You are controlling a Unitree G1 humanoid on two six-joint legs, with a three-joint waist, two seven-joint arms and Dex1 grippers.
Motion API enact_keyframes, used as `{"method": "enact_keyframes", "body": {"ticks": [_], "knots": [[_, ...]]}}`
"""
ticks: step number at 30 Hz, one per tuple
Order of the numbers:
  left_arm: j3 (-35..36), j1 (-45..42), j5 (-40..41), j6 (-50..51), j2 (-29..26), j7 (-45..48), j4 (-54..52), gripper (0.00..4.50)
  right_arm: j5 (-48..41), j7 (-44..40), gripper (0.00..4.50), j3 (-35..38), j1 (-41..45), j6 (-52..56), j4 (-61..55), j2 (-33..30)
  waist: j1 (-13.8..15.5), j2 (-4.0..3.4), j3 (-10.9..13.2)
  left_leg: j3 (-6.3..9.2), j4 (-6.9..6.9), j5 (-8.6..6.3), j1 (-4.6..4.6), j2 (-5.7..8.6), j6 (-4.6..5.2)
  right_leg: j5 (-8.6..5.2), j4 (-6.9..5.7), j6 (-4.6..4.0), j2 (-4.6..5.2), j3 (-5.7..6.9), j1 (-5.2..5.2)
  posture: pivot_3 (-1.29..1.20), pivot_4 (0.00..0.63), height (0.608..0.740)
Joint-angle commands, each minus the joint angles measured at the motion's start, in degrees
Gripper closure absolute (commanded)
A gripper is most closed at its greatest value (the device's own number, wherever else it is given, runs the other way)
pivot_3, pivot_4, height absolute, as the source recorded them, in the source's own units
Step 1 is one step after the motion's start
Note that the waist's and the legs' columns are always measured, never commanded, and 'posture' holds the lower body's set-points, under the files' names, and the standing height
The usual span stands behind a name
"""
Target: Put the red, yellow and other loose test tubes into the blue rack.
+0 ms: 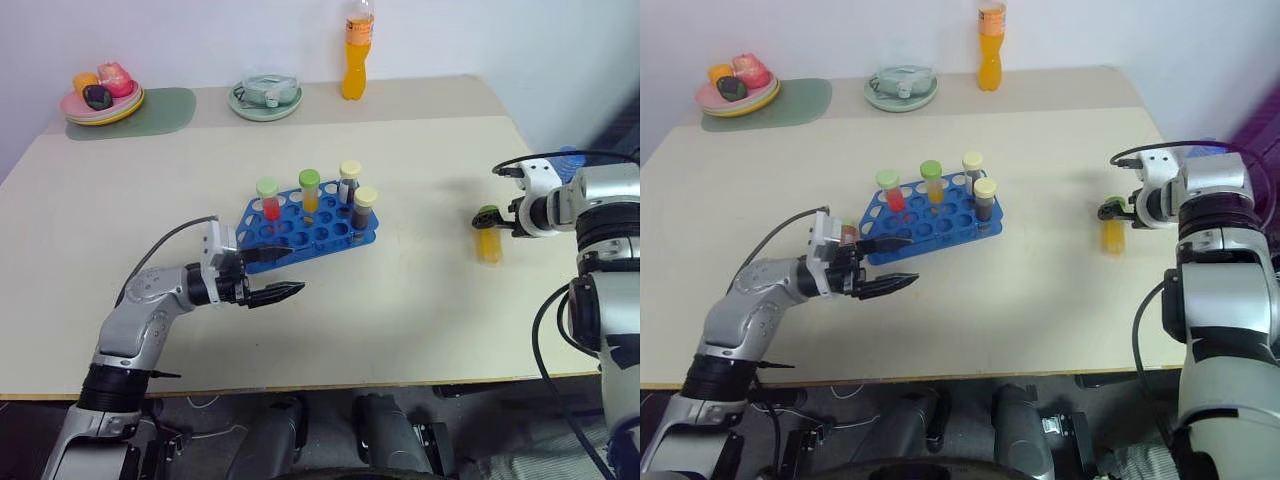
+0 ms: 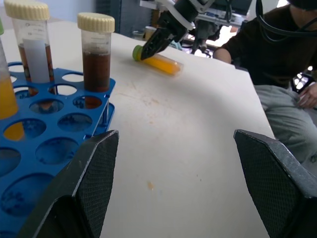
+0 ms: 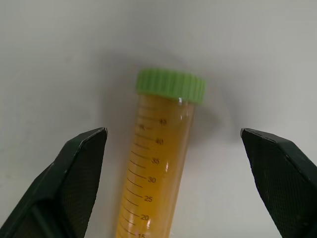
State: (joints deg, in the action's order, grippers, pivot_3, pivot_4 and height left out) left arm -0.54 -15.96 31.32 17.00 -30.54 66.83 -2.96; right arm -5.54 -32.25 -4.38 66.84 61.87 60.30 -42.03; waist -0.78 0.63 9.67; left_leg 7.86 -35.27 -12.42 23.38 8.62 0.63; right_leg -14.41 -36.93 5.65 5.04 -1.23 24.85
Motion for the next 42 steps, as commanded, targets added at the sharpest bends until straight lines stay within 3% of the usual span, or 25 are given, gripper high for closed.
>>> {"method": "enact_keyframes", "body": {"ticks": [1, 5, 6, 11, 14, 18, 23, 27, 31, 42], "knots": [[2.0, 0.8, 1.1, -0.2, -0.8, -0.1, -2.3, 0.69, 1.9, -1.0, 1.39, -0.3, 2.8, -0.7, 2.6, 1.0, -0.1, 0.0, 0.0, 0.0, 0.0, 0.0, 0.0, 0.0, 0.0, 0.0, -0.02, 0.0, 0.0, 0.0, 0.01, 0.0, 0.15, 0.74], [2.3, 1.8, 1.2, -0.5, -1.3, -0.1, -2.5, 0.69, 4.7, -3.0, 3.43, -2.7, 2.1, -2.4, 3.8, 2.3, -0.2, 0.0, 0.0, 0.0, 0.0, 0.01, -0.01, -0.01, -0.02, 0.0, -0.06, -0.01, -0.02, -0.01, 0.03, 0.0, 0.15, 0.74], [2.4, 2.1, 1.2, -0.6, -1.3, -0.1, -2.5, 0.69, 5.3, -3.5, 3.69, -3.3, 1.8, -2.8, 3.8, 2.4, -0.3, 0.0, 0.0, 0.0, 0.0, 0.01, -0.02, -0.01, -0.02, 0.01, -0.06, -0.01, -0.02, -0.01, 0.03, 0.0, 0.15, 0.74], [2.9, 3.7, 1.1, -1.3, -1.3, 0.2, -2.2, 0.69, 7.9, -10.2, 3.71, -6.9, -0.9, -7.2, -2.3, 0.9, -0.3, 0.01, 0.0, 0.0, -0.03, 0.01, -0.04, -0.01, -0.02, 0.02, -0.09, -0.03, -0.02, -0.01, 0.01, 0.0, 0.15, 0.74], [3.3, 4.3, 1.3, -1.6, -1.4, 0.2, -2.0, 0.69, 3.3, -20.7, 3.71, -5.6, -8.6, -10.8, -19.3, -3.2, -0.1, -0.03, 0.0, 0.01, -0.05, -0.02, -0.03, -0.01, 0.01, 0.03, -0.09, -0.02, -0.03, -0.01, 0.02, 0.0, 0.15, 0.74], [3.8, 4.5, 1.2, -2.2, -1.8, 0.9, -1.0, 0.69, -8.6, -33.5, 3.71, -1.0, -28.0, -8.2, -54.6, -11.0, 0.2, -0.05, 0.0, 0.07, 0.0, -0.07, 0.01, -0.02, 0.05, 0.02, -0.09, 0.0, -0.04, 0.03, 0.06, 0.0, 0.15, 0.74], [3.7, 3.4, 1.1, -2.9, -2.5, 2.5, 0.3, 0.69, -18.1, -33.8, 3.71, 4.3, -44.4, -3.4, -79.5, -12.3, 0.1, -0.08, 0.0, 0.06, -0.17, -0.16, 0.0, -0.04, 0.13, 0.02, -0.09, 0.01, -0.03, 0.03, -0.02, 0.0, 0.15, 0.74], [3.7, 1.8, 1.1, -2.6, -3.0, 3.3, 1.5, 0.69, -25.5, -28.3, 3.71, 9.5, -47.6, -6.2, -86.8, -1.6, 0.1, -0.06, 0.0, 0.05, -0.44, -0.2, 0.0, -0.07, 0.17, 0.01, -0.08, -0.01, -0.04, 0.03, -0.15, 0.0, 0.15, 0.74], [3.6, 1.3, 1.6, -2.1, -3.1, 4.0, 1.6, 0.69, -20.5, -23.3, 3.71, 5.4, -48.0, -19.8, -86.6, 6.3, 0.3, -0.06, 0.0, 0.05, -0.49, -0.22, 0.0, -0.07, 0.21, 0.01, -0.07, 0.0, -0.04, 0.05, -0.17, 0.0, 0.15, 0.74], [4.9, 1.6, 2.8, 0.2, -3.0, 1.1, -1.1, 0.69, -7.5, -7.4, 3.71, -1.4, -41.5, -56.0, -65.0, 30.4, 0.1, -0.03, 0.0, 0.04, -0.49, -0.22, -0.03, -0.05, 0.19, 0.05, -0.16, 0.01, -0.1, 0.02, -0.13, 0.0, 0.15, 0.74]]}}
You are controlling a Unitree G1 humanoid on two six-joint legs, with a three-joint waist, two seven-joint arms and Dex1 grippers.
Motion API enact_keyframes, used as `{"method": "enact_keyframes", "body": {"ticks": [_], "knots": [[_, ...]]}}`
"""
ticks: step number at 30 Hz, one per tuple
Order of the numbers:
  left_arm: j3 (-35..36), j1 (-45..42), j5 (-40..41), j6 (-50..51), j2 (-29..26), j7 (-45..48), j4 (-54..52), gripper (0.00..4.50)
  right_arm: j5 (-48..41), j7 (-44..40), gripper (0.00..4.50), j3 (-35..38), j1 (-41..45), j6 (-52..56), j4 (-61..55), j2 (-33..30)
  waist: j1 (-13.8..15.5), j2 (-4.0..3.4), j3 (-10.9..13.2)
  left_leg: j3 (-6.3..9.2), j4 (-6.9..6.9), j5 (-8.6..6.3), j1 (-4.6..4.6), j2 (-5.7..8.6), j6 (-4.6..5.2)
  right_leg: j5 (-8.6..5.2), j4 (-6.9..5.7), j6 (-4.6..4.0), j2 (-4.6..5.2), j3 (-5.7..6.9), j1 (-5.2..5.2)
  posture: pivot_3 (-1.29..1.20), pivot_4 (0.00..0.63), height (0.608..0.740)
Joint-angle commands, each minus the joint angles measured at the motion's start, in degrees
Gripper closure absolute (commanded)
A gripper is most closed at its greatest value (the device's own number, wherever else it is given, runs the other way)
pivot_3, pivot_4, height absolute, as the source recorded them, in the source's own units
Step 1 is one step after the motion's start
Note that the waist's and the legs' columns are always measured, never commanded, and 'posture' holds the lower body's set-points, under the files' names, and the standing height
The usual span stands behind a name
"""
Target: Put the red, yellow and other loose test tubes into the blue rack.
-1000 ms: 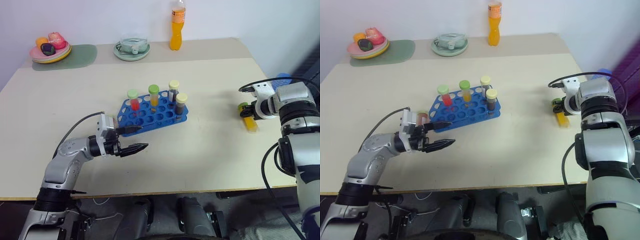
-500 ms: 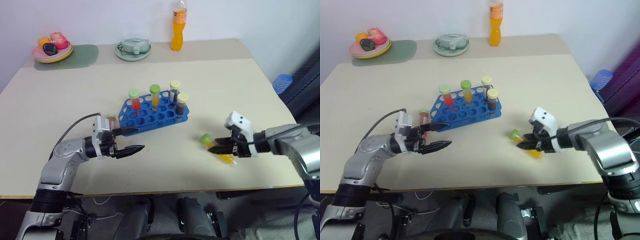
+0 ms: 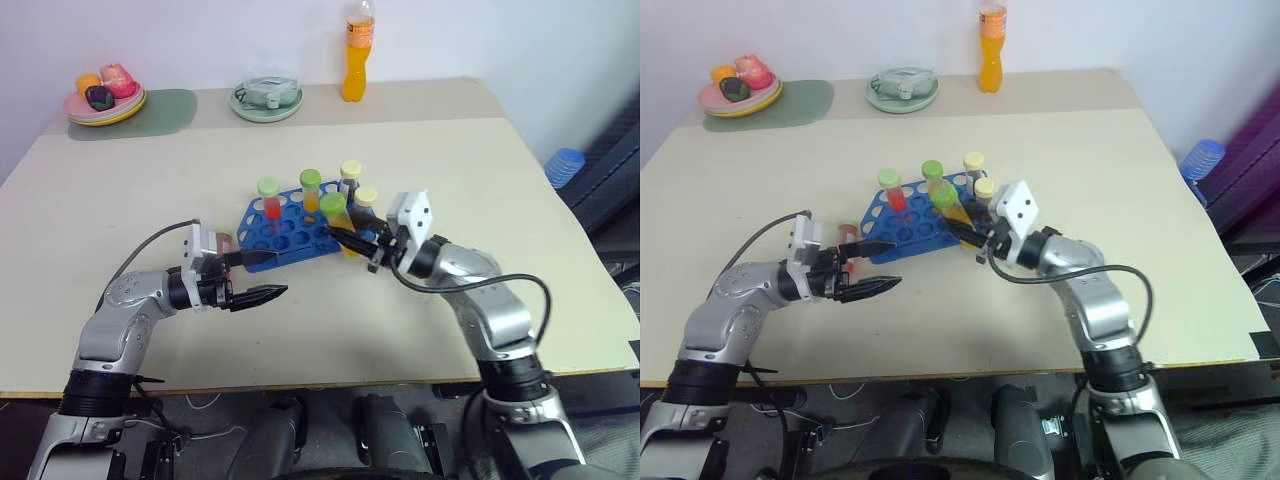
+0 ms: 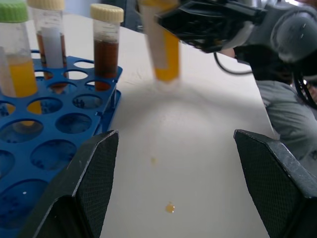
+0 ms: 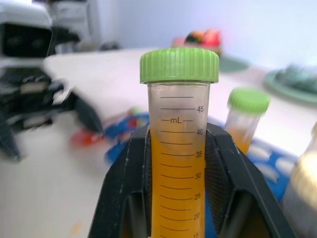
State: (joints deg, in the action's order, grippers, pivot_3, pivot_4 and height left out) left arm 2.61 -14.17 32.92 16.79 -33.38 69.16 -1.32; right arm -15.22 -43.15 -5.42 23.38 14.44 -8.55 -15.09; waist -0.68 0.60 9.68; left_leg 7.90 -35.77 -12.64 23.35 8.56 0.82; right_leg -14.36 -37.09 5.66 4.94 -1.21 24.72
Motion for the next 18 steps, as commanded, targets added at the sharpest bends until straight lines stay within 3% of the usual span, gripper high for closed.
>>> {"method": "enact_keyframes", "body": {"ticks": [1, 11, 18], "knots": [[2.0, 0.1, 1.5, 0.9, 0.0, -1.9, -3.2, 0.69, 2.6, 4.2, 3.71, -0.6, 2.2, -11.0, 5.6, 5.1, 0.0, -0.01, 0.0, 0.0, 0.0, 0.01, -0.01, 0.0, -0.01, 0.0, -0.01, 0.0, 0.0, 0.0, 0.0, 0.0, 0.15, 0.74], [3.4, 1.3, 2.5, 2.1, -0.3, -4.3, -4.5, 0.69, 6.2, 7.7, 3.71, -2.1, 4.7, -30.1, 23.8, 14.4, -0.2, -0.02, 0.0, 0.01, 0.06, 0.17, -0.07, -0.02, -0.33, 0.04, -0.06, -0.05, -0.14, -0.04, 0.01, 0.0, 0.15, 0.74], [4.5, 2.8, 3.0, 2.9, -1.0, -5.0, -6.0, 0.69, 8.3, 9.1, 3.71, -2.1, 7.8, -37.9, 35.5, 16.7, -0.5, -0.04, 0.0, 0.01, 0.17, 0.21, -0.2, -0.08, -0.48, 0.06, -0.09, -0.09, -0.25, -0.13, 0.0, 0.0, 0.15, 0.74]]}}
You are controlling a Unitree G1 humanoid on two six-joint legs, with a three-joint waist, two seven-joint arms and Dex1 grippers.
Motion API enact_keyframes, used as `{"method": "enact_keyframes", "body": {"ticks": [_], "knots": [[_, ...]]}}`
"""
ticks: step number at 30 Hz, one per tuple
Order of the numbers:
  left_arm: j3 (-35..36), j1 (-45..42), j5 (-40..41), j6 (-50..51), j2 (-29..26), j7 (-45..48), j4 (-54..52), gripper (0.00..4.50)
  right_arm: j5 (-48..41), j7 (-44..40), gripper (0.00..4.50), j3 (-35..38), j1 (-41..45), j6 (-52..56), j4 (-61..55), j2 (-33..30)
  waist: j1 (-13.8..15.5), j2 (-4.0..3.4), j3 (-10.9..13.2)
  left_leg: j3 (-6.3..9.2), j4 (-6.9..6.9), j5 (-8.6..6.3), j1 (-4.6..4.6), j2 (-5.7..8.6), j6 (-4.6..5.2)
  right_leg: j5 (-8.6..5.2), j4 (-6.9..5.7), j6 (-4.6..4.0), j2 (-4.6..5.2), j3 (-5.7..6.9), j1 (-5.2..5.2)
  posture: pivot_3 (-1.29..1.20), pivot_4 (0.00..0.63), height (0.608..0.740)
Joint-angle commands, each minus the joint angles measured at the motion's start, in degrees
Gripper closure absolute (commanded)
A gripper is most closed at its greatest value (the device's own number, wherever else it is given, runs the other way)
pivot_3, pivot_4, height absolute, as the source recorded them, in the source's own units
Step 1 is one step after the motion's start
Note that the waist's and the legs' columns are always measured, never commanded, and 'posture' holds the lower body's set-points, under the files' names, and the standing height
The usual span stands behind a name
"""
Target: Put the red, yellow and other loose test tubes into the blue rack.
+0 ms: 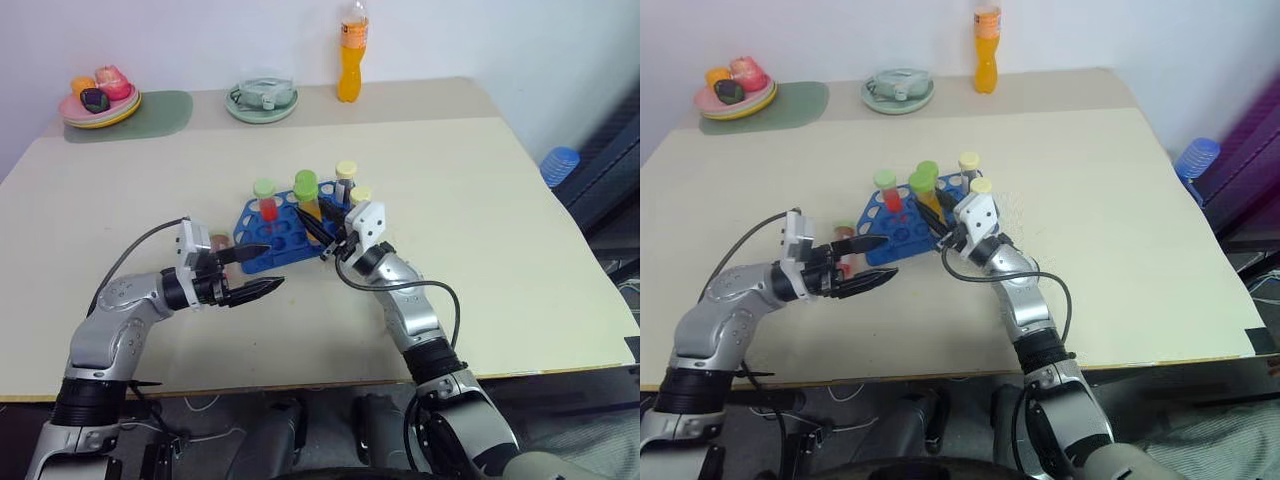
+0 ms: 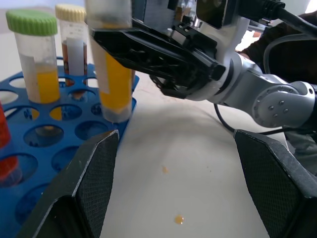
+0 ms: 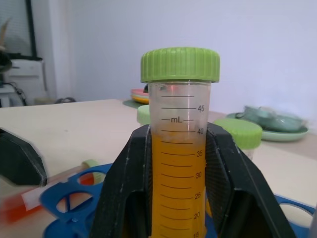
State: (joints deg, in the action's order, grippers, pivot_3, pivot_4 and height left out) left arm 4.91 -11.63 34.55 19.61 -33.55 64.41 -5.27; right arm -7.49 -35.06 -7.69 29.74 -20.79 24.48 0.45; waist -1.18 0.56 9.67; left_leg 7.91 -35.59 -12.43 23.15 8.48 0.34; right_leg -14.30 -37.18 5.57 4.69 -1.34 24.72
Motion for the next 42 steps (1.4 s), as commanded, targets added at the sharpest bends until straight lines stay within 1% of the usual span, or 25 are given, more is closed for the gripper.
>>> {"method": "enact_keyframes", "body": {"ticks": [1, 4, 7, 12, 20, 35, 42], "knots": [[2.5, 0.6, 1.5, 0.1, -1.0, -0.2, -2.1, 0.69, 0.8, 1.7, 3.71, 0.3, 1.9, -3.6, 4.0, 1.4, 0.0, 0.0, 0.0, 0.0, 0.02, -0.01, -0.02, -0.02, 0.01, 0.0, 0.0, -0.01, -0.02, 0.0, -0.01, 0.0, 0.15, 0.74], [3.1, 1.4, 1.4, -0.3, -1.2, 0.1, -1.7, 0.69, 1.7, 3.7, 3.71, 0.8, 3.0, -6.0, 8.0, 1.8, 0.0, 0.0, 0.0, 0.0, 0.15, -0.04, -0.24, -0.04, 0.03, 0.01, 0.02, -0.04, -0.03, -0.02, -0.15, 0.0, 0.15, 0.74], [3.5, 2.0, 1.1, -1.5, -1.1, 0.7, -0.2, 0.69, 1.9, 5.4, 3.71, 1.2, 3.9, -7.6, 10.9, 2.4, 0.1, 0.0, 0.0, -0.01, 0.45, -0.1, -0.75, -0.04, 0.14, 0.0, 0.09, -0.07, -0.02, -0.07, -0.33, 0.0, 0.15, 0.74], [3.9, 2.6, 0.9, -2.6, -1.2, 1.2, 0.7, 0.69, 2.5, 6.6, 3.71, 1.5, 4.5, -10.1, 14.2, 2.7, 0.0, -0.01, 0.0, -0.01, 0.47, -0.09, -0.76, -0.08, 0.11, 0.0, 0.06, -0.07, -0.07, -0.08, -0.3, 0.0, 0.15, 0.74], [4.7, 3.2, 0.8, -3.9, -1.4, 2.4, 2.0, 0.69, -0.3, 4.7, 3.71, 2.2, 3.0, -10.8, 12.0, 2.6, 0.1, -0.01, 0.0, -0.01, 0.47, -0.09, -0.77, -0.08, 0.11, 0.0, 0.06, -0.07, -0.07, -0.09, -0.3, 0.0, 0.15, 0.74], [4.2, 2.9, -0.4, -8.1, -0.5, 4.8, 7.1, 0.69, 0.1, 3.7, 3.71, 1.4, 0.5, -10.4, 9.7, 2.4, 0.1, -0.01, 0.0, 0.0, 0.48, -0.09, -0.77, -0.08, 0.1, 0.0, 0.06, -0.07, -0.07, -0.09, -0.28, 0.0, 0.15, 0.74], [5.0, 2.8, -0.4, -9.3, 0.1, 3.0, 7.2, 0.69, 0.7, 3.9, 3.71, 0.7, 0.4, -10.5, 9.9, 2.9, 0.1, -0.01, 0.0, -0.01, 0.49, -0.1, -0.77, -0.08, 0.1, 0.0, 0.06, -0.07, -0.07, -0.09, -0.28, 0.0, 0.15, 0.74]]}}
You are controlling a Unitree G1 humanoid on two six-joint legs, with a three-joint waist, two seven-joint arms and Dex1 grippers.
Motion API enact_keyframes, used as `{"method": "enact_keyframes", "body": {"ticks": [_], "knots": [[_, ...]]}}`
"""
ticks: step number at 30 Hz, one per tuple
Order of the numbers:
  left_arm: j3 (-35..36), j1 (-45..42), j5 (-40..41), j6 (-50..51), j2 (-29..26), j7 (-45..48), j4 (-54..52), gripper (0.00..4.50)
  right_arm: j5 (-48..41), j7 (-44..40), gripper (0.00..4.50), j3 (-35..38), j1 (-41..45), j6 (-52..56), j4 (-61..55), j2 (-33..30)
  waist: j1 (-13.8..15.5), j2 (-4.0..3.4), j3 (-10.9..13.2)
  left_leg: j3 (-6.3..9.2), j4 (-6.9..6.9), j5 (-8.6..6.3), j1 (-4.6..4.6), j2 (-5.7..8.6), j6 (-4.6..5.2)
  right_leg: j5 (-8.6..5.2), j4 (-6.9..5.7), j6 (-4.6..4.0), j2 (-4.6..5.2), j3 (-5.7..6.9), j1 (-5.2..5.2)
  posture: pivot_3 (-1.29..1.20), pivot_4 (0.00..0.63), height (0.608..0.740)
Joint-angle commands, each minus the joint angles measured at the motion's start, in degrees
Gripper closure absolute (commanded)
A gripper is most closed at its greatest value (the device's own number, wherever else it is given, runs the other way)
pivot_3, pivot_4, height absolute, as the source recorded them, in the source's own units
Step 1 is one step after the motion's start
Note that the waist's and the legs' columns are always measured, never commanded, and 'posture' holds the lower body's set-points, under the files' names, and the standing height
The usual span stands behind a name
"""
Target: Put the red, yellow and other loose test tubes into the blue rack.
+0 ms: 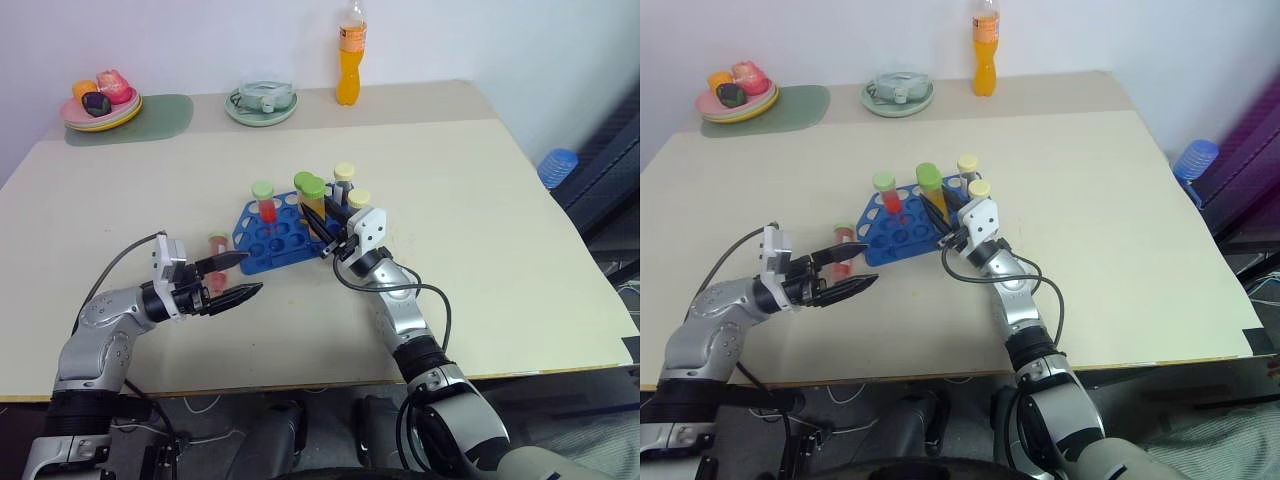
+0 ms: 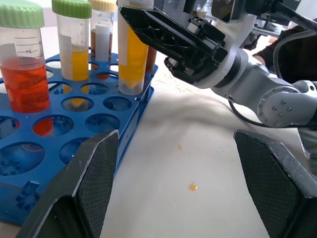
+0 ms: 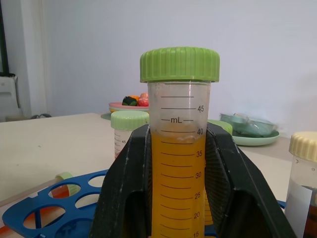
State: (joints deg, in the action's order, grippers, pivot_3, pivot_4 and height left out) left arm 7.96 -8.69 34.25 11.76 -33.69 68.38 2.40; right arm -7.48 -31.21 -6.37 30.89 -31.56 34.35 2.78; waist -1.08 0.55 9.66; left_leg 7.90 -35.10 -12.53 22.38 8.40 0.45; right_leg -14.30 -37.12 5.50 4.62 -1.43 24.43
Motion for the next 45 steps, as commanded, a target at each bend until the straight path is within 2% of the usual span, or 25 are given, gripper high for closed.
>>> {"method": "enact_keyframes", "body": {"ticks": [1, 18, 21, 23, 24, 28, 29, 38, 42, 45], "knots": [[2.2, -0.3, -0.1, -1.5, 0.5, -1.8, -0.5, 0.69, 0.8, 0.1, 3.71, -0.7, -0.7, 0.2, 0.3, 0.6, 0.0, 0.0, 0.0, 0.0, 0.0, 0.0, 0.0, 0.0, 0.0, 0.0, 0.0, 0.0, 0.0, 0.0, 0.0, 0.0, 0.15, 0.74], [2.7, 1.1, 0.0, -3.6, 0.6, -3.9, -1.1, 0.69, 1.1, 1.0, 3.71, 0.7, 2.8, -1.2, 5.1, -0.1, -0.1, -0.01, 0.0, 0.0, 0.03, 0.0, 0.0, -0.02, -0.01, 0.0, 0.0, 0.0, -0.01, -0.01, 0.01, 0.0, 0.15, 0.74], [2.7, 1.3, 0.1, -3.6, 0.7, -4.1, -1.3, 0.69, -1.5, -2.2, 3.71, 0.7, 1.8, 0.6, 4.0, 0.3, 0.0, -0.01, 0.0, 0.0, 0.02, 0.0, 0.01, -0.01, -0.01, 0.0, 0.0, 0.0, -0.01, -0.01, 0.01, 0.0, 0.15, 0.74], [2.8, 1.4, 0.3, -3.4, 0.8, -4.3, -1.7, 0.69, -2.2, -3.2, 2.66, 0.8, 1.4, 0.4, 3.3, 0.5, -0.1, -0.01, 0.0, 0.0, 0.02, 0.0, 0.0, -0.01, 0.0, 0.0, 0.0, 0.0, -0.01, -0.01, 0.0, 0.0, 0.15, 0.74], [2.8, 1.4, 0.4, -3.3, 0.8, -4.5, -1.8, 0.69, -1.9, -2.9, 2.32, 0.8, 1.4, -0.2, 3.1, 0.5, -0.1, -0.01, 0.0, 0.0, 0.03, 0.0, 0.0, -0.02, 0.0, 0.0, 0.01, 0.0, -0.01, -0.01, 0.0, 0.0, 0.15, 0.74], [2.9, 1.6, 0.8, -2.6, 1.0, -5.2, -2.7, 0.69, 2.5, 1.6, 0.27, 1.0, 1.9, -3.6, 3.7, -0.2, -0.1, -0.01, 0.0, 0.0, 0.08, 0.0, 0.01, -0.02, -0.01, 0.0, 0.0, 0.0, -0.02, -0.01, 0.01, 0.0, 0.15, 0.74], [3.0, 1.5, 1.1, -2.2, 1.1, -5.7, -3.2, 0.69, 3.0, 1.9, 0.06, 0.8, 1.9, -3.7, 3.5, -0.6, 0.0, -0.01, 0.0, 0.0, 0.07, 0.0, 0.01, -0.02, -0.01, 0.0, 0.0, 0.0, -0.02, -0.01, 0.02, 0.0, 0.15, 0.74], [7.2, 0.3, 7.6, 7.3, 2.3, -15.2, -10.6, 0.69, 4.7, -1.2, 0.06, -1.3, -4.7, 2.0, -9.4, -8.0, 0.2, -0.01, 0.0, 0.0, 0.05, 0.0, 0.01, -0.02, -0.01, 0.0, 0.03, 0.0, -0.01, -0.01, 0.0, 0.0, 0.15, 0.74], [10.8, -1.8, 12.8, 14.2, 4.2, -26.3, -14.3, 0.69, 2.5, -4.5, 0.06, -1.7, -10.4, 8.9, -20.6, -13.0, 0.4, 0.02, 0.0, 0.01, 0.02, -0.01, 0.05, -0.02, 0.0, -0.01, 0.03, 0.01, 0.01, -0.01, -0.06, 0.0, 0.15, 0.74], [12.2, -3.2, 10.3, 17.4, 5.2, -37.9, -17.1, 0.69, -0.2, -7.2, 0.06, -1.5, -15.5, 16.3, -30.5, -17.4, 0.4, 0.03, 0.0, 0.01, 0.03, -0.01, 0.07, -0.02, -0.01, -0.01, 0.02, 0.01, 0.02, -0.01, -0.14, 0.0, 0.15, 0.74]]}}
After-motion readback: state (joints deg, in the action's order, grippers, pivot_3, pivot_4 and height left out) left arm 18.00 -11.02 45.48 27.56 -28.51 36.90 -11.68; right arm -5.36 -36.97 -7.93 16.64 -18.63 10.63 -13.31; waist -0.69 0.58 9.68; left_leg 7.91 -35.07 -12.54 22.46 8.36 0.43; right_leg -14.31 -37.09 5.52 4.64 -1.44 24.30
